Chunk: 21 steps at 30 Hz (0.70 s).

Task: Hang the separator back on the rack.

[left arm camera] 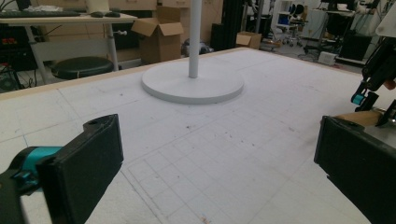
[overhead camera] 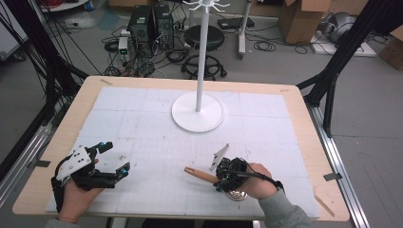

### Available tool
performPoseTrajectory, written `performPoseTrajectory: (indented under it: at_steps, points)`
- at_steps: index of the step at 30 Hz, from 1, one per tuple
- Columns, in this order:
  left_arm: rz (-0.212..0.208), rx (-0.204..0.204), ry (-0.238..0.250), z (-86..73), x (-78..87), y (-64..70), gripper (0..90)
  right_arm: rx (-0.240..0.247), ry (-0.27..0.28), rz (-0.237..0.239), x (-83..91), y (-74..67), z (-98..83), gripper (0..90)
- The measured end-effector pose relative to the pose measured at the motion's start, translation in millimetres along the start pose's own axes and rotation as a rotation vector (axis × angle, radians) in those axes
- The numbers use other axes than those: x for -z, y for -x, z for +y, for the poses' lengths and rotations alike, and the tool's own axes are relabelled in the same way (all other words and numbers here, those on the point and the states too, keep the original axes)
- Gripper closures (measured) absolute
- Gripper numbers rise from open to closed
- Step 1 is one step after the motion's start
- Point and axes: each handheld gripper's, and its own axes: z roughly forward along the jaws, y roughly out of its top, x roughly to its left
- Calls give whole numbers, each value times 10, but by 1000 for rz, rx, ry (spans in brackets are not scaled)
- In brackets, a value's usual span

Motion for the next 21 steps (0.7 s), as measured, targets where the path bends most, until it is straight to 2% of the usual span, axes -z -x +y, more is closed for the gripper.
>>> performPoseTrajectory:
  at_steps: [11,21]
  points:
    - [-4,-1,-4,2,-14,2,18,-6,24,-13,60,19,-40,692]
    - [-4,0,-5,1,-15,2,18,-9,70,-15,154,42,-75,691]
